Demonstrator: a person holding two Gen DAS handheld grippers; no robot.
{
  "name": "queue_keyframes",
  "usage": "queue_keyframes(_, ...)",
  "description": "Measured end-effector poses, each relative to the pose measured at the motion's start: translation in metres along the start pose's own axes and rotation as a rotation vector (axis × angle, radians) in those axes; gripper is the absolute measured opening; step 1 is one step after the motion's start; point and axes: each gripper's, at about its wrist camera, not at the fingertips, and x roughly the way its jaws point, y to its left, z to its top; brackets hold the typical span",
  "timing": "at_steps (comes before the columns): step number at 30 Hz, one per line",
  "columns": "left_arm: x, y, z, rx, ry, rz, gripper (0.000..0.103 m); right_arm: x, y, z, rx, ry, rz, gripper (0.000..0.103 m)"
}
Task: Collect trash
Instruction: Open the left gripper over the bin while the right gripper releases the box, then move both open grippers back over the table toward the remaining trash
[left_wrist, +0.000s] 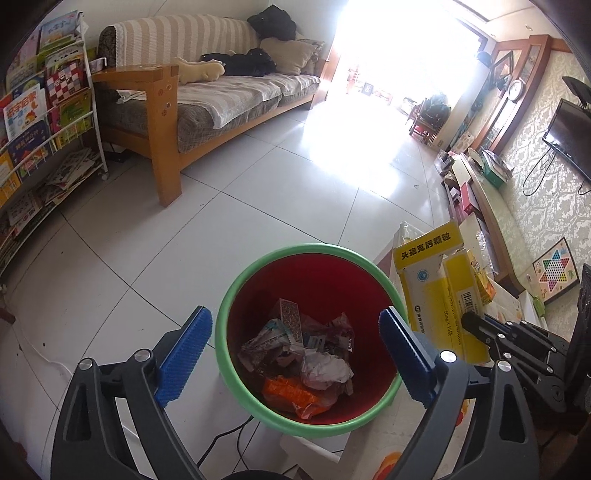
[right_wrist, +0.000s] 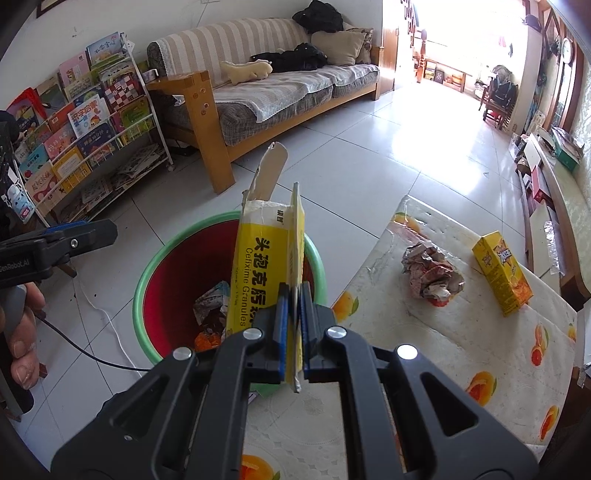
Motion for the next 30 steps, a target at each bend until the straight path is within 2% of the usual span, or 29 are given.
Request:
queue_keyframes(9,-0.013,0.023,-0.006,-0.037,-0.018,0.03,0.091,0.032,0.036,0.007,-0.049,0.054,0.046,0.011)
queue_keyframes(10,-0.014,0.023,-0.006,-0.038,-0.019,0.033,0.091,0.033,0.038,0.007,-0.05,0.059,0.052,0.018)
queue_keyframes(11,-0.014,0.023,-0.007,-0.04,-0.019,0.035,0.091,0.033,0.039,0.007,-0.053,0.056,0.044,0.039)
queue_keyframes(12,-0.014,0.023,-0.008,-0.043,-0.019,0.036,0.091,0.031,0.04,0.006,-0.053,0.047,0.036,0.051)
queue_keyframes(13,-0.014,0.023,-0.008,-0.047,-0.018,0.036,0.091,0.029,0.039,0.005,-0.051,0.036,0.024,0.067)
queue_keyframes(17,-0.011,0.016,-0.008,-0.043,-0.013,0.031,0.092,0.015,0.025,0.001,-0.028,0.007,-0.007,0.085)
queue_keyframes(20,-0.008,-0.001,-0.007,-0.02,-0.008,0.012,0.092,0.0,0.002,-0.004,0.003,-0.017,-0.045,0.093)
queue_keyframes(30,0.008,-0.11,-0.009,0.124,0.016,-0.106,0.093,-0.056,-0.109,-0.034,0.074,-0.06,-0.212,0.096)
